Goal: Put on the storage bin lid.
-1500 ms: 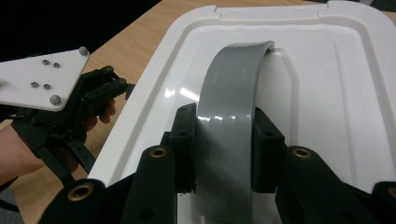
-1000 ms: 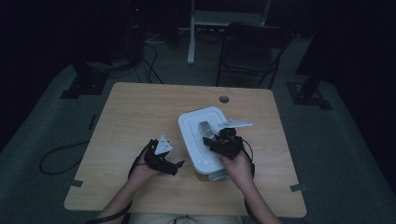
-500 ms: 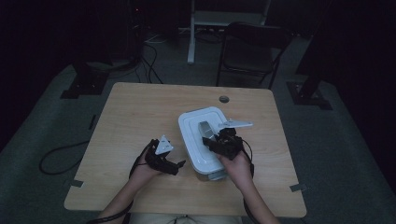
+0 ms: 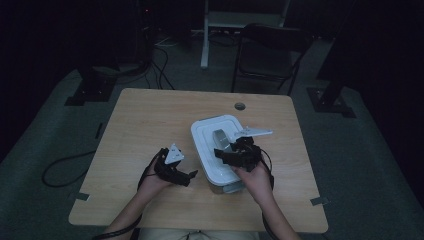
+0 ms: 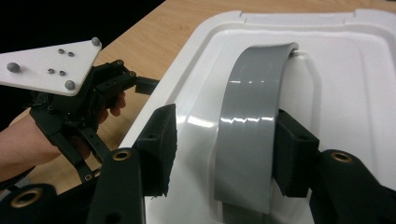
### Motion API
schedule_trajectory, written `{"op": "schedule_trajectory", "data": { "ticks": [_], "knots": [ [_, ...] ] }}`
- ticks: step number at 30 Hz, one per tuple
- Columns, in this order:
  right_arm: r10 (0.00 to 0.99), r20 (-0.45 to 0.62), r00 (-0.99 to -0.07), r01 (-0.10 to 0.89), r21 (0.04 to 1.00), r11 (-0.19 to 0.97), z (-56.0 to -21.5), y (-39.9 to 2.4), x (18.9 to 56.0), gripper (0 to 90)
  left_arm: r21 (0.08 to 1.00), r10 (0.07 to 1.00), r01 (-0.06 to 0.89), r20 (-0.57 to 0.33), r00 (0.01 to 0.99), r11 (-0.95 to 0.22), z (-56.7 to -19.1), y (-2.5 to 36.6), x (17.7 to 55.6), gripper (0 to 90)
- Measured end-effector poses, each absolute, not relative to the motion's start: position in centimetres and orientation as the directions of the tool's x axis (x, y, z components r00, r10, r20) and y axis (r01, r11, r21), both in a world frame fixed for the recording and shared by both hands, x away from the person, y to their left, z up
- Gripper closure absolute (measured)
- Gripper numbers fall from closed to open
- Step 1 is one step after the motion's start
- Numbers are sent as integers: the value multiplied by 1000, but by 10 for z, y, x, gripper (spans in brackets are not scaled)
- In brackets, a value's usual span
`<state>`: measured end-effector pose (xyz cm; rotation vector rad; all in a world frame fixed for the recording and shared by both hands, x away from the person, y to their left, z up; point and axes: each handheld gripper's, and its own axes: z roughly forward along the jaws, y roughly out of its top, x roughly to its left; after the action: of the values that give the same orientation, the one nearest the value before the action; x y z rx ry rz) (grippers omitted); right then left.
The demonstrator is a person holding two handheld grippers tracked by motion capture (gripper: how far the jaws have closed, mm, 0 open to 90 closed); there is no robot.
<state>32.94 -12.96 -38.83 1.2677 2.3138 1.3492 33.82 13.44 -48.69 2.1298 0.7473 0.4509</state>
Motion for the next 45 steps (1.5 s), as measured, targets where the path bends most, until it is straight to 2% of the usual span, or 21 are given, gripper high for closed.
{"op": "schedule_trajectory", "data": {
  "ticks": [9,13,15,18,22,31,45],
  "knots": [
    [763,218,-608,542,817,198,-379,-146,326,369,795,651,361,55,757,-487,-486,135,339,12],
    [766,232,-600,539,824,173,-376,-159,328,294,795,653,363,54,756,-486,-486,136,340,12],
    [760,237,-605,533,830,165,-375,-166,329,208,795,653,363,54,755,-486,-487,136,340,12],
    [765,237,-598,522,840,149,-374,-175,330,191,796,655,367,48,754,-481,-487,135,341,12],
    [798,170,-579,476,864,162,-375,-187,332,138,796,654,369,45,755,-481,-488,135,341,12],
    [846,138,-515,426,898,113,-387,-218,343,135,793,653,370,45,756,-484,-488,135,341,12],
    [923,140,-358,467,883,47,-432,-271,369,129,794,658,379,34,752,-475,-489,134,343,12]
  ]
}}
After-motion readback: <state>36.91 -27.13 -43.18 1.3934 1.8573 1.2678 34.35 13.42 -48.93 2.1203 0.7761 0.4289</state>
